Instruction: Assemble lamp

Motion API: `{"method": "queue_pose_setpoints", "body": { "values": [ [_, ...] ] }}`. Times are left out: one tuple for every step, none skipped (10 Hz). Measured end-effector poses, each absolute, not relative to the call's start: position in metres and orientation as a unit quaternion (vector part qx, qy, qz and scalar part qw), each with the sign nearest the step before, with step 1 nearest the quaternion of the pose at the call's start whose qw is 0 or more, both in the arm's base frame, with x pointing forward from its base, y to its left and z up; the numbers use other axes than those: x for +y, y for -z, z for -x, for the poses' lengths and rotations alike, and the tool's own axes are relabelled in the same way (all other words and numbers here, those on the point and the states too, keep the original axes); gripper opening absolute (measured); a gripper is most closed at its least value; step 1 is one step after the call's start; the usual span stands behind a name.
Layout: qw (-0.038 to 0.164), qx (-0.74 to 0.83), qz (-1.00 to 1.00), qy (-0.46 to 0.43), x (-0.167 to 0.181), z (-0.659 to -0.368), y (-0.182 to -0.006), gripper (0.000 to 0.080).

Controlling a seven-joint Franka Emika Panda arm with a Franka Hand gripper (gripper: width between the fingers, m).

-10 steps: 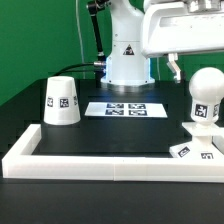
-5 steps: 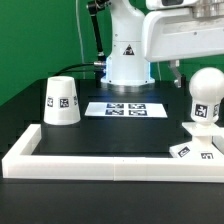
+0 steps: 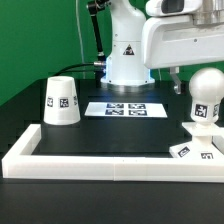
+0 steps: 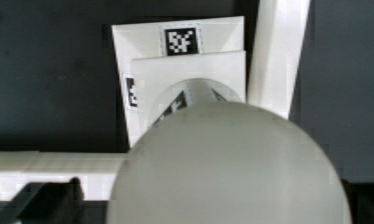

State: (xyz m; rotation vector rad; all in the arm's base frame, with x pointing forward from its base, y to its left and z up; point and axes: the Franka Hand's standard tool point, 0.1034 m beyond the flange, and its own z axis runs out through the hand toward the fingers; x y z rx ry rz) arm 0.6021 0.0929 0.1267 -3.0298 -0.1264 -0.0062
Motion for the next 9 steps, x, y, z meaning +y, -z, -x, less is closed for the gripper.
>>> {"method": "queue_pose_setpoints", "body": {
  "values": [
    [0.054, -0.042, 0.998, 0.004, 0.0927, -0.6025, -0.1261, 0.0698],
    [0.054, -0.042, 0.998, 0.004, 0.0927, -0.6026, -0.1262, 0.0573],
    [0.054, -0.042, 0.998, 0.004, 0.0927, -0.6026, -0.1262, 0.0573],
    [0.055, -0.038, 0.998, 0.004, 0.0928, -0.6026, -0.1262, 0.0576],
    [0.055, -0.033, 0.998, 0.004, 0.0928, -0.6026, -0.1262, 0.0576],
    [0.055, -0.031, 0.998, 0.003, 0.0929, -0.6026, -0.1262, 0.0576],
    [0.055, -0.018, 0.998, 0.003, 0.0930, -0.6025, -0.1261, 0.0576],
    [0.058, 0.036, 0.998, -0.001, 0.0942, -0.6021, -0.1260, 0.0576],
    [0.058, 0.095, 0.994, -0.004, 0.0952, -0.6019, -0.1259, 0.0576]
  ]
}}
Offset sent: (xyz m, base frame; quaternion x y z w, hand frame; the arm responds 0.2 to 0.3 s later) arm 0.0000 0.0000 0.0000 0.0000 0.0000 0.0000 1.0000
